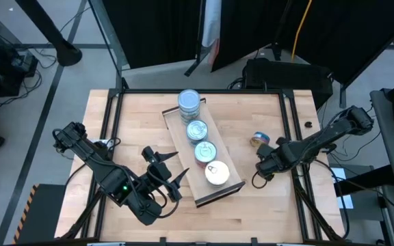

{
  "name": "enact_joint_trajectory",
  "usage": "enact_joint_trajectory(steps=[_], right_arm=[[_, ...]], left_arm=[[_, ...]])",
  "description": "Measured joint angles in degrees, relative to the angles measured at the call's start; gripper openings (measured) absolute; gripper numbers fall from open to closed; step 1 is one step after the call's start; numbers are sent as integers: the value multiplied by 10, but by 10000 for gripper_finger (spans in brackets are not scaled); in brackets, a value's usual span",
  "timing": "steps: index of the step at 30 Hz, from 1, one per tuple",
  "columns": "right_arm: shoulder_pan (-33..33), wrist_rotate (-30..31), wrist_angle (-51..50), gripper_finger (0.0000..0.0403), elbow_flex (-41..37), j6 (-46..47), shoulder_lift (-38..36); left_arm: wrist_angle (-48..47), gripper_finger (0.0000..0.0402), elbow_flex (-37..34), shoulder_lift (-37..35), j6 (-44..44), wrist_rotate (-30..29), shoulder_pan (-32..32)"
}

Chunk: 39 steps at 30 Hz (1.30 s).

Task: Stack canned seafood by type on shelf
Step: Stack the blue and pink tuna can on top of the other blue and pink tuna can on the shelf

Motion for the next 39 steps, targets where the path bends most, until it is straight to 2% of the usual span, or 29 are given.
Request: enact_joint_trajectory(steps=[4, 8, 11, 17, 21, 26, 30, 35, 39], right_arm=[[-15, 62, -93, 9, 82, -28, -10], [-73, 78, -138, 56, 136, -87, -18], [-131, 73, -127, 117, 150, -145, -24], [-231, 54, -54, 265, 142, -229, -28], [-274, 42, -8, 331, 131, -273, -24], [-316, 40, 9, 342, 117, -309, -23], [-350, 1, 55, 340, 85, -340, -20], [-381, -10, 95, 340, 50, -367, -9], [-398, -44, 132, 338, 33, -389, 2]], left_arm=[[1, 292, 0, 0, 0, 0, 1], [3, 292, 0, 0, 0, 0, 0], [6, 292, 0, 0, 0, 0, 0], [10, 292, 0, 0, 0, 0, -1], [10, 292, 0, 0, 0, 0, -5], [10, 292, 0, 0, 1, 0, -11], [10, 292, 0, 0, 2, 0, -11], [10, 292, 0, 0, 2, 0, -11], [11, 292, 0, 0, 4, 0, -11]])
